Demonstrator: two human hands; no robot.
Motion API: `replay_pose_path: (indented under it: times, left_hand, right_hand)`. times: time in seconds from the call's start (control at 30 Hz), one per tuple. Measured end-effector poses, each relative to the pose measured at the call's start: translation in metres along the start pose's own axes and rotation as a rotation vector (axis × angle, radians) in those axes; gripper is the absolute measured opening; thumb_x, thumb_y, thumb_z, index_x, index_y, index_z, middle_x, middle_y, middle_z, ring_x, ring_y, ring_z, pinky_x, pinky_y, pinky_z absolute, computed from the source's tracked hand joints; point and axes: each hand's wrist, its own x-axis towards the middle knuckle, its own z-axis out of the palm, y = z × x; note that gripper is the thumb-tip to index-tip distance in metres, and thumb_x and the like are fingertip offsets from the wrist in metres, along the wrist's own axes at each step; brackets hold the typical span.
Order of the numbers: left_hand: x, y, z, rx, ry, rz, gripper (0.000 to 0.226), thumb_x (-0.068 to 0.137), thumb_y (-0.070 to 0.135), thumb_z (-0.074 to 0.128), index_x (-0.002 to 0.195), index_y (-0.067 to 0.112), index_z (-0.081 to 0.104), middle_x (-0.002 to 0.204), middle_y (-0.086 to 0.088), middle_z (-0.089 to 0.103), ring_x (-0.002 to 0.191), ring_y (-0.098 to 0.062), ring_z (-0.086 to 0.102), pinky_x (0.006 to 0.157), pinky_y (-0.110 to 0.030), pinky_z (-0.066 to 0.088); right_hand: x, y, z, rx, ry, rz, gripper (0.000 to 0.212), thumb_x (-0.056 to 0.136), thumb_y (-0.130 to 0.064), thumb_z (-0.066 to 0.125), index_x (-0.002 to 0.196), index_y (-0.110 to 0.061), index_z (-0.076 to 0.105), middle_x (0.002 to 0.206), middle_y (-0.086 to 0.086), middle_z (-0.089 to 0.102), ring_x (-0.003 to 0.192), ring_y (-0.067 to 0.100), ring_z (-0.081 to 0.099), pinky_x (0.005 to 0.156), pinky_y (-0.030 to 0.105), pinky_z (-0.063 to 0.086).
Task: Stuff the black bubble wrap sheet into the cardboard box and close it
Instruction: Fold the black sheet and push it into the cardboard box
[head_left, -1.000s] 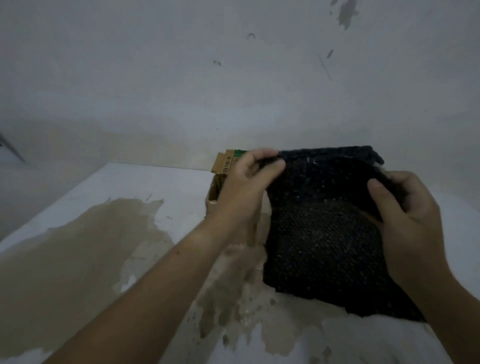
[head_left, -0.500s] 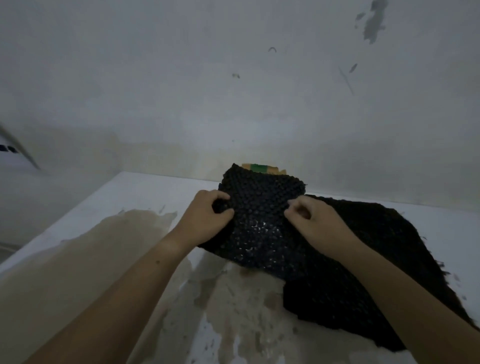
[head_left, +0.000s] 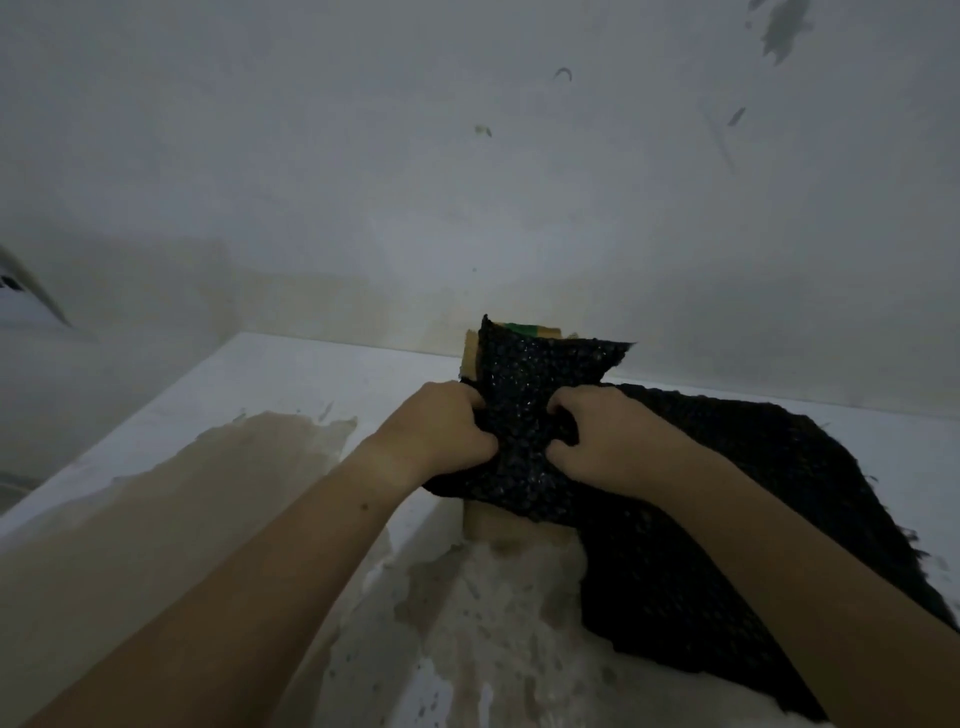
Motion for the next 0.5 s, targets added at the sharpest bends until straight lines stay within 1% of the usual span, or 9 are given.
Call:
replay_pose_path:
  times: [0.07, 0.13, 0.2, 0.23, 0.27, 0.3, 0.33, 0.4, 0.5]
  left_hand:
    - [-0.003, 0.002, -0.001, 0.053, -0.068, -0.014, 0.022, 0.081, 0.028, 0.064, 0.093, 0.021, 0.047, 0.101, -0.004, 0.06, 0.091, -0.019, 0.061, 0.083, -0.036, 0.053]
    - [-0.004, 0.006, -0.004, 0.127, -0.151, -0.034, 0.018, 0.081, 0.029, 0.064, 0.093, 0.02, 0.054, 0.105, -0.007, 0.065, 0.095, -0.022, 0.064, 0.076, -0.033, 0.053]
    - [-0.001, 0.01, -0.005, 0.2, -0.219, -0.055, 0.021, 0.082, 0.03, 0.061, 0.097, 0.015, 0.065, 0.104, -0.01, 0.068, 0.091, -0.023, 0.065, 0.066, -0.031, 0.049]
    - [0.0, 0.012, -0.004, 0.22, -0.253, -0.068, 0.025, 0.084, 0.031, 0.06, 0.101, 0.013, 0.067, 0.102, -0.009, 0.068, 0.089, -0.022, 0.065, 0.063, -0.029, 0.048]
    - [0.002, 0.013, -0.003, 0.228, -0.28, -0.081, 0.028, 0.085, 0.033, 0.059, 0.103, 0.013, 0.068, 0.1, -0.007, 0.067, 0.088, -0.02, 0.064, 0.061, -0.027, 0.048]
    - [0.003, 0.015, -0.001, 0.234, -0.296, -0.083, 0.028, 0.086, 0.034, 0.058, 0.104, 0.014, 0.067, 0.099, -0.006, 0.065, 0.087, -0.019, 0.062, 0.061, -0.026, 0.046]
    - [0.004, 0.015, 0.001, 0.243, -0.304, -0.079, 0.027, 0.087, 0.035, 0.058, 0.104, 0.016, 0.065, 0.099, -0.004, 0.064, 0.086, -0.018, 0.06, 0.061, -0.026, 0.045]
    - [0.006, 0.015, 0.004, 0.258, -0.3, -0.065, 0.024, 0.088, 0.037, 0.057, 0.102, 0.018, 0.063, 0.097, -0.002, 0.061, 0.083, -0.016, 0.056, 0.062, -0.027, 0.042]
    - [0.005, 0.011, 0.004, 0.214, -0.283, -0.045, 0.021, 0.089, 0.04, 0.055, 0.099, 0.021, 0.056, 0.093, 0.0, 0.055, 0.079, -0.014, 0.051, 0.06, -0.027, 0.037]
  right_hand:
    - [-0.002, -0.002, -0.007, -0.025, -0.075, 0.013, 0.047, 0.083, -0.043, 0.061, 0.123, -0.018, 0.054, 0.08, -0.001, 0.06, 0.063, 0.013, 0.057, 0.051, 0.028, 0.043]
    - [-0.003, -0.006, -0.013, -0.079, -0.165, 0.024, 0.049, 0.082, -0.046, 0.062, 0.122, -0.02, 0.055, 0.071, -0.002, 0.057, 0.058, 0.012, 0.056, 0.047, 0.026, 0.039]
    - [-0.002, -0.008, -0.017, -0.118, -0.24, 0.025, 0.049, 0.082, -0.049, 0.062, 0.122, -0.021, 0.053, 0.074, -0.001, 0.059, 0.061, 0.013, 0.057, 0.048, 0.027, 0.042]
    - [0.0, -0.009, -0.017, -0.123, -0.271, 0.03, 0.049, 0.082, -0.049, 0.062, 0.121, -0.022, 0.052, 0.081, 0.0, 0.061, 0.067, 0.014, 0.059, 0.052, 0.03, 0.048]
    - [0.002, -0.009, -0.017, -0.118, -0.302, 0.04, 0.05, 0.081, -0.05, 0.062, 0.121, -0.022, 0.051, 0.09, 0.0, 0.062, 0.075, 0.015, 0.06, 0.061, 0.034, 0.053]
    - [0.005, -0.009, -0.016, -0.104, -0.337, 0.055, 0.051, 0.08, -0.051, 0.062, 0.12, -0.022, 0.05, 0.097, 0.001, 0.061, 0.081, 0.017, 0.06, 0.069, 0.037, 0.055]
    - [0.008, -0.009, -0.014, -0.085, -0.377, 0.076, 0.051, 0.079, -0.051, 0.062, 0.119, -0.022, 0.049, 0.099, 0.001, 0.059, 0.083, 0.017, 0.059, 0.071, 0.037, 0.054]
    - [0.014, -0.01, -0.014, -0.048, -0.462, 0.123, 0.05, 0.079, -0.051, 0.061, 0.117, -0.021, 0.048, 0.098, 0.002, 0.057, 0.082, 0.016, 0.056, 0.064, 0.032, 0.047]
    - [0.02, -0.013, -0.016, -0.021, -0.532, 0.164, 0.052, 0.079, -0.052, 0.06, 0.117, -0.021, 0.044, 0.098, 0.001, 0.054, 0.079, 0.016, 0.052, 0.062, 0.032, 0.041]
